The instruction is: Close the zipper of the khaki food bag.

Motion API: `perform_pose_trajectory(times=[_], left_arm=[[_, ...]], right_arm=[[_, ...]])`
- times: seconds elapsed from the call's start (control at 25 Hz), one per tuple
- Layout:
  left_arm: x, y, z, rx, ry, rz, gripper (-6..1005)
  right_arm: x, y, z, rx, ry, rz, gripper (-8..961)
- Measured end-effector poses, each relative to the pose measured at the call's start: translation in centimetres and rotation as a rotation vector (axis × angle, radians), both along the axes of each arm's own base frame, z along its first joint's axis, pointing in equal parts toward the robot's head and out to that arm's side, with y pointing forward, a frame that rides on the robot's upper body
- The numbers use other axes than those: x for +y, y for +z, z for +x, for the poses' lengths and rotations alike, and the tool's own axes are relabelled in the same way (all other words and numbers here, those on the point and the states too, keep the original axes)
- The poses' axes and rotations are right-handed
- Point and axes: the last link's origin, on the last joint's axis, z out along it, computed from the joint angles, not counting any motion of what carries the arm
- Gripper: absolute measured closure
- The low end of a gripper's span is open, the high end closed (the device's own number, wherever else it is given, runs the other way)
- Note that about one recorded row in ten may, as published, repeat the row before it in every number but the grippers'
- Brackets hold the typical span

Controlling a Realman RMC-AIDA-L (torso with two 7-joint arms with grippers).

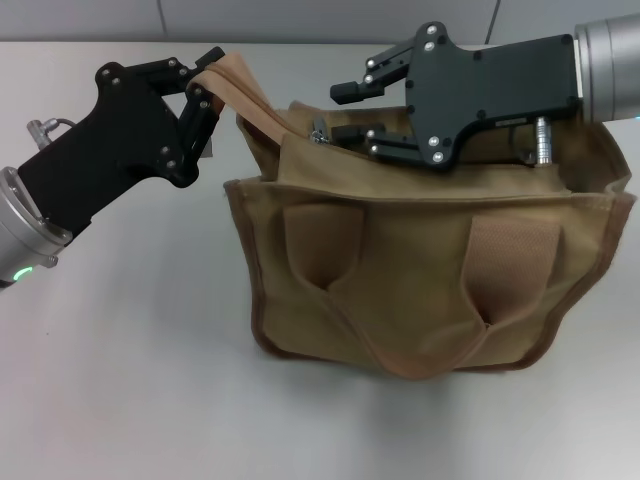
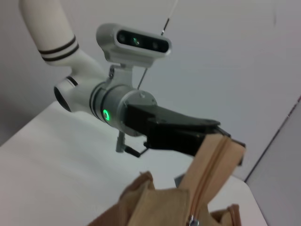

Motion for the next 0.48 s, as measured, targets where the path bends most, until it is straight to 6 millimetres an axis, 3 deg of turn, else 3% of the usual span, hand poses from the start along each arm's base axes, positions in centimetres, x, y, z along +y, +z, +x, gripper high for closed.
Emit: perform_pose_trajectory(times=[0.24,0.48], left_arm=[[0.1,0.1,-0.1,-0.003,0.005,0.006,909],[-0.3,0.3,-0.5,-0.006,0.018,0.017,907]], right_arm=[[0.0,0.2,-0.3,0.022,-0.029,-0.013,662],[0.5,2.6,-0.1,0.187,-0.291,-0.083,663]])
